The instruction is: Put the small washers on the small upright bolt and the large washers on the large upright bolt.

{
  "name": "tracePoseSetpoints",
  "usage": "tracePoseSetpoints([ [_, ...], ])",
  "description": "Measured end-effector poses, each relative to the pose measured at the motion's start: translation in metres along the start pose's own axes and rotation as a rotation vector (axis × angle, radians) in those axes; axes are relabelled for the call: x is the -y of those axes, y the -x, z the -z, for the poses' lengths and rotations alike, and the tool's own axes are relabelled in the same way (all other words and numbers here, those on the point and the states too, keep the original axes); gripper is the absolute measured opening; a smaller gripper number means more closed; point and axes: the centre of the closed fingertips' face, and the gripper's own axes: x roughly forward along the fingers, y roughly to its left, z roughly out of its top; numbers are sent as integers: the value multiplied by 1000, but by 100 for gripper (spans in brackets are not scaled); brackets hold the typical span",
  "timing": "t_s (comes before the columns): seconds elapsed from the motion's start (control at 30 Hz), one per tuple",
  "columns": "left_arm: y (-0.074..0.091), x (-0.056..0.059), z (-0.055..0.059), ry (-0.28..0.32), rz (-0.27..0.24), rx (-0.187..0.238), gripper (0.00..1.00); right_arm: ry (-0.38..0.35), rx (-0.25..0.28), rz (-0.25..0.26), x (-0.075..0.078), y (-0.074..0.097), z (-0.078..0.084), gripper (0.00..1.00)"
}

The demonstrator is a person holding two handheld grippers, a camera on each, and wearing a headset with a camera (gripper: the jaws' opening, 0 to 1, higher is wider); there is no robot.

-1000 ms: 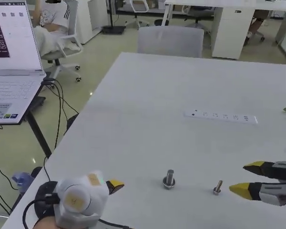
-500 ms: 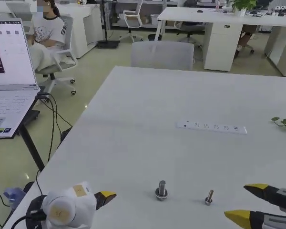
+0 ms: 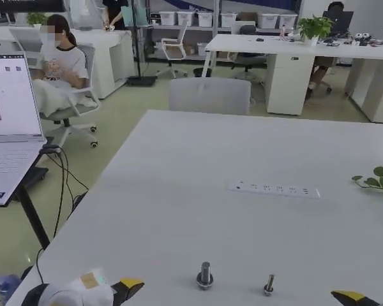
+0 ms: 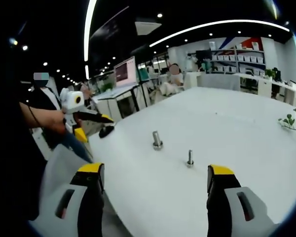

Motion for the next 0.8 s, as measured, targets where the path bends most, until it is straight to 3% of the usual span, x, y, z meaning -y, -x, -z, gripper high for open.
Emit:
tracePoseSetpoints([
  [0.33,0,10,3,10,2,-6,95,-3,-8,-17,-4,10,14,99],
  [0.7,3,16,9,13,-5,-12,99,-11,-20,-32,-11,12,22,100],
  [0.8,3,21,10,41,14,-2,100,-10,-21,-27,-11,14,23,100],
])
